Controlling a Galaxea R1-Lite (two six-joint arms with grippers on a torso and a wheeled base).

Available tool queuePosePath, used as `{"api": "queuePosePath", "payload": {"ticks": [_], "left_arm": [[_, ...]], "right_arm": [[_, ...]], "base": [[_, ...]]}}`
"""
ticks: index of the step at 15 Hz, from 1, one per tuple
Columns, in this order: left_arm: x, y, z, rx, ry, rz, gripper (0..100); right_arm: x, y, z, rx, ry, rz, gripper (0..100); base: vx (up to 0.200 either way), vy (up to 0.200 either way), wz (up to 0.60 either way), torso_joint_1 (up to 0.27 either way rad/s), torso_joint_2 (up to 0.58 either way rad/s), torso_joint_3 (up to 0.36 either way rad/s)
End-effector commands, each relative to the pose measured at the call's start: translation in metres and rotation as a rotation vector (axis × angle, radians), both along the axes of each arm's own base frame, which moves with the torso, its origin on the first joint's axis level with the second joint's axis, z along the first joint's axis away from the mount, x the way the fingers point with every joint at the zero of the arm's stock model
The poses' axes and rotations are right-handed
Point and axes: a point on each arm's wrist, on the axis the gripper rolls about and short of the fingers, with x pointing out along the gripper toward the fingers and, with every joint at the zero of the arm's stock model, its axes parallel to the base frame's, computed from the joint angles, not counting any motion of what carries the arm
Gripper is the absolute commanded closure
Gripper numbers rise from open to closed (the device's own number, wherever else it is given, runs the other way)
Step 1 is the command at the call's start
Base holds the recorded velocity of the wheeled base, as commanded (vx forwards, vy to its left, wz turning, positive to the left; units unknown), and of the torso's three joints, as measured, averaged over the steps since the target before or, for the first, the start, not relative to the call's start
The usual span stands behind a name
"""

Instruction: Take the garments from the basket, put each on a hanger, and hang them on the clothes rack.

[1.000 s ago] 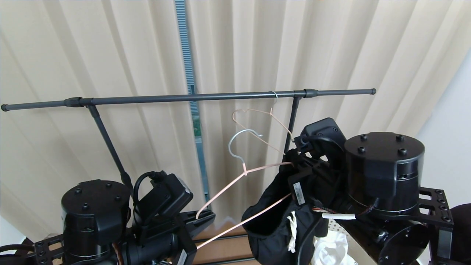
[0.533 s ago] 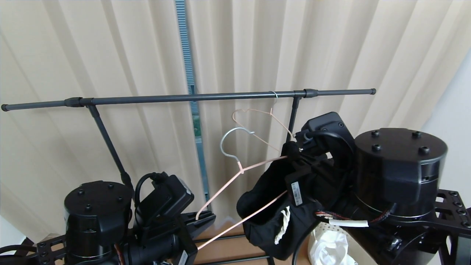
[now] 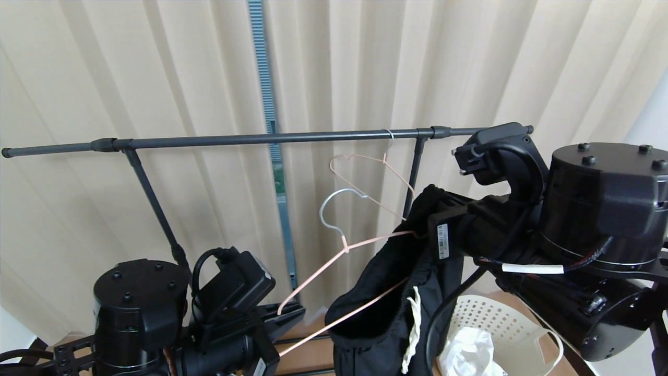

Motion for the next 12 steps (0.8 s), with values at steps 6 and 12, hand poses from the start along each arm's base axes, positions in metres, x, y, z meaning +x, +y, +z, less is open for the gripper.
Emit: {"api": "queuePosePath", "payload": {"ticks": [6, 12], "left_arm": [[0.008, -0.008, 0.005, -0.034, -0.038, -0.002, 100], [0.011, -0.011, 0.002, -0.035, -0.051, 0.014, 100]], "right_arm": [[-0.017, 0.021, -0.009, 0.008, 0.025, 0.086, 100], [-0.026, 0.031, -0.01, 0.042, 0.034, 0.125, 100]], "base": [[0.0, 0.0, 0.0, 0.0, 0.0, 0.0], [0.0, 0.0, 0.0, 0.0, 0.0, 0.0]]}}
